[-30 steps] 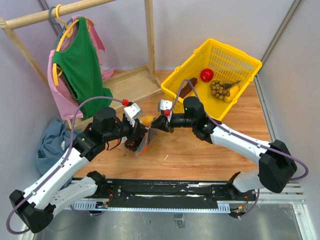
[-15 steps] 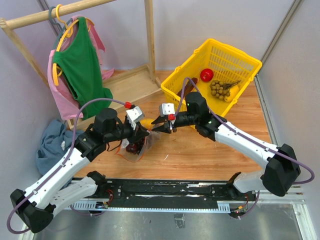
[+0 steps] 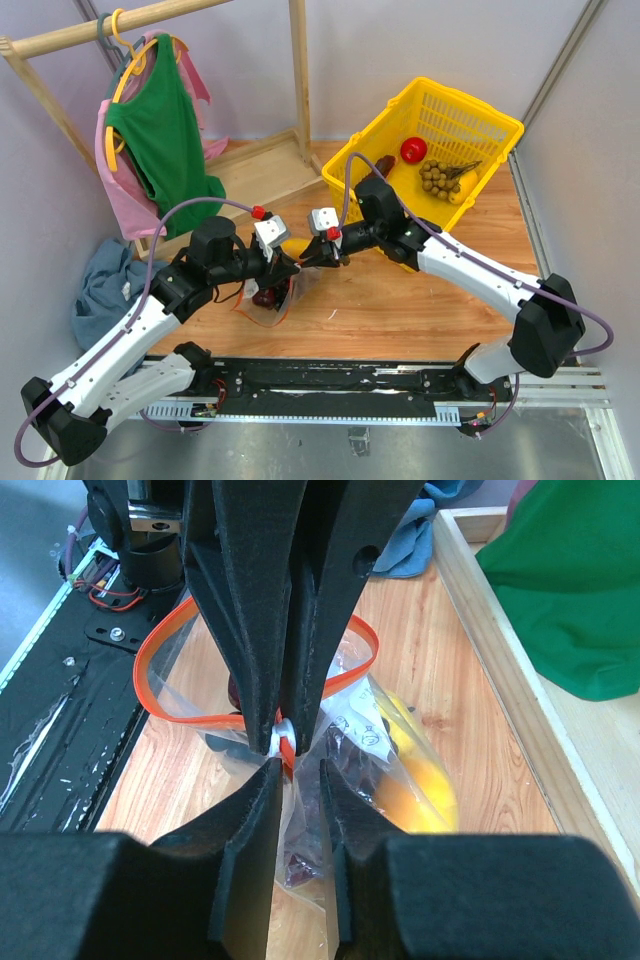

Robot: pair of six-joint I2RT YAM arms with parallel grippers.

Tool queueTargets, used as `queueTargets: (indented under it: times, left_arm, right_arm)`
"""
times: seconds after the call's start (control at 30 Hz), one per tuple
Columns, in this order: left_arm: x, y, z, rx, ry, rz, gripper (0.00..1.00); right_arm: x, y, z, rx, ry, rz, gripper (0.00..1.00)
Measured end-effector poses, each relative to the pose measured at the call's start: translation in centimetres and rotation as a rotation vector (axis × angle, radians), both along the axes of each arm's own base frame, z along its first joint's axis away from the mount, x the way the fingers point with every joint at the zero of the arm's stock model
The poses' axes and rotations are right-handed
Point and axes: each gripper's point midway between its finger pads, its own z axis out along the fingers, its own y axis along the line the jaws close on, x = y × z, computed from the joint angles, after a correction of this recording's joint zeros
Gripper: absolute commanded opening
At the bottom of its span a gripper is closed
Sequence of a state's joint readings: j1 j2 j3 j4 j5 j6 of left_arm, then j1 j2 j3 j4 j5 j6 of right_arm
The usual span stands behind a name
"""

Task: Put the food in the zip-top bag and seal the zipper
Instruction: Zip the zipper food storage bag at the center of the board.

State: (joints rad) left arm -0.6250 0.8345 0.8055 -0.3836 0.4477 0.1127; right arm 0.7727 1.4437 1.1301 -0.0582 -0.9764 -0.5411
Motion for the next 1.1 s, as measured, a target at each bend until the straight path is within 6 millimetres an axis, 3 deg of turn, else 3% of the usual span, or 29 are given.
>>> queueTargets:
  times: [0.17,0.4,0.57,0.87,0.97,1.1]
  left_arm:
    - [0.1,0.1,-0.2,0.012,-0.008,-0.002,0.00]
    - [0.2,0.3,-0.8,0.033,0.008,0.008,0.01]
    - [0.5,0.5,-0.9,0.036,0.011,0.033,0.03]
    - [0.7,0.4,-0.5,0.027,0.003,0.040,0.00]
    - [0.7,0.4,-0.6,0.028,0.003,0.040,0.00]
    - [0.7,0.4,-0.5,0.031,-0.006,0.034,0.00]
  right_arm:
    - [-0.1,0.3,-0.2,-0.021,0.018,0.030,0.01]
    - [-0.1,0.5,-0.9,-0.028,0.019,-0.003,0.01]
    - [0.8,0.3,-1.0,0.006,0.002,-0.123,0.01]
    - [2.4,-0.6,0.6,0.040,-0.034,-0.292,0.01]
    - [2.2,-1.1,1.1,0.054,-0.046,-0.306,0.02]
    - [1.3,-1.4,1.0,0.032,-0.037,-0.257,0.21]
